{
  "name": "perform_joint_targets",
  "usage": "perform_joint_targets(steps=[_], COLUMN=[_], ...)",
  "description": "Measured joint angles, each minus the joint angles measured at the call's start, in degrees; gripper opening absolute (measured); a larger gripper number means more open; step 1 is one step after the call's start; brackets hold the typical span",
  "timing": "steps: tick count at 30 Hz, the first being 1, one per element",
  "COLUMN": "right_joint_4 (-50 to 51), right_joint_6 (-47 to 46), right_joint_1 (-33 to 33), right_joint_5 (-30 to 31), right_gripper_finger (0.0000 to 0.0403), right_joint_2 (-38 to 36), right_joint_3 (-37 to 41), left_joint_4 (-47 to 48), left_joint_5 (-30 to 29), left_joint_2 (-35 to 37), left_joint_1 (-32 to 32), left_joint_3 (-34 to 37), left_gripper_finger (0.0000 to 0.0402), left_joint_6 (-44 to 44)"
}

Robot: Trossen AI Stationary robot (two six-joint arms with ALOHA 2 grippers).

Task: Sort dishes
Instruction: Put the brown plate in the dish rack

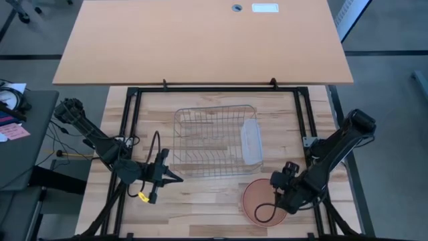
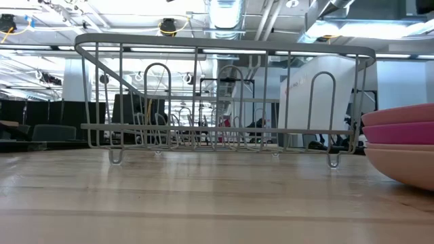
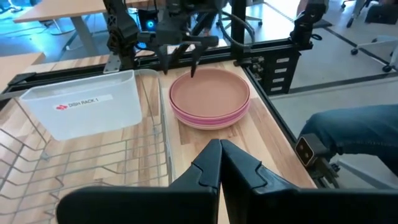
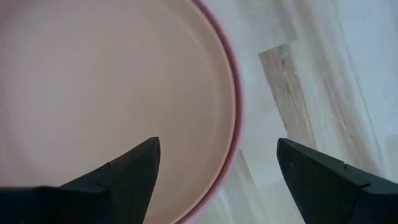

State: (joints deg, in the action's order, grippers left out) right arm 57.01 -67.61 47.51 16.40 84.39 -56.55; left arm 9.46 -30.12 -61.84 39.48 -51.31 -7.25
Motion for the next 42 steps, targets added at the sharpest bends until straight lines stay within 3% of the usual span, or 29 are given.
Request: perform_joint_targets(steps=[15,25,34,42], right_joint_4=[3.2,10.1,22.4,27.4], right_joint_6=[1.7,0.8,-0.1,-0.9], right_joint_1=[-0.3,-2.7,-5.0,-5.3], right_joint_5=[0.0,-0.2,-0.2,0.1], right_gripper_finger=[0.0327,0.0320,0.0281,0.0276], right_joint_2=[9.5,9.0,9.0,9.0], right_joint_3=[-0.2,-0.2,-4.5,-9.2], left_joint_4=[0.1,0.1,0.1,0.2], left_joint_5=[-0.6,-0.6,-1.2,-1.3], left_joint_2=[0.0,0.0,0.0,0.0], left_joint_1=[0.0,0.0,0.0,0.0], left_joint_3=[0.0,0.0,0.0,0.0], left_gripper_finger=[0.0000,0.0000,0.0000,0.0000], left_joint_6=[0.1,0.1,0.1,0.1])
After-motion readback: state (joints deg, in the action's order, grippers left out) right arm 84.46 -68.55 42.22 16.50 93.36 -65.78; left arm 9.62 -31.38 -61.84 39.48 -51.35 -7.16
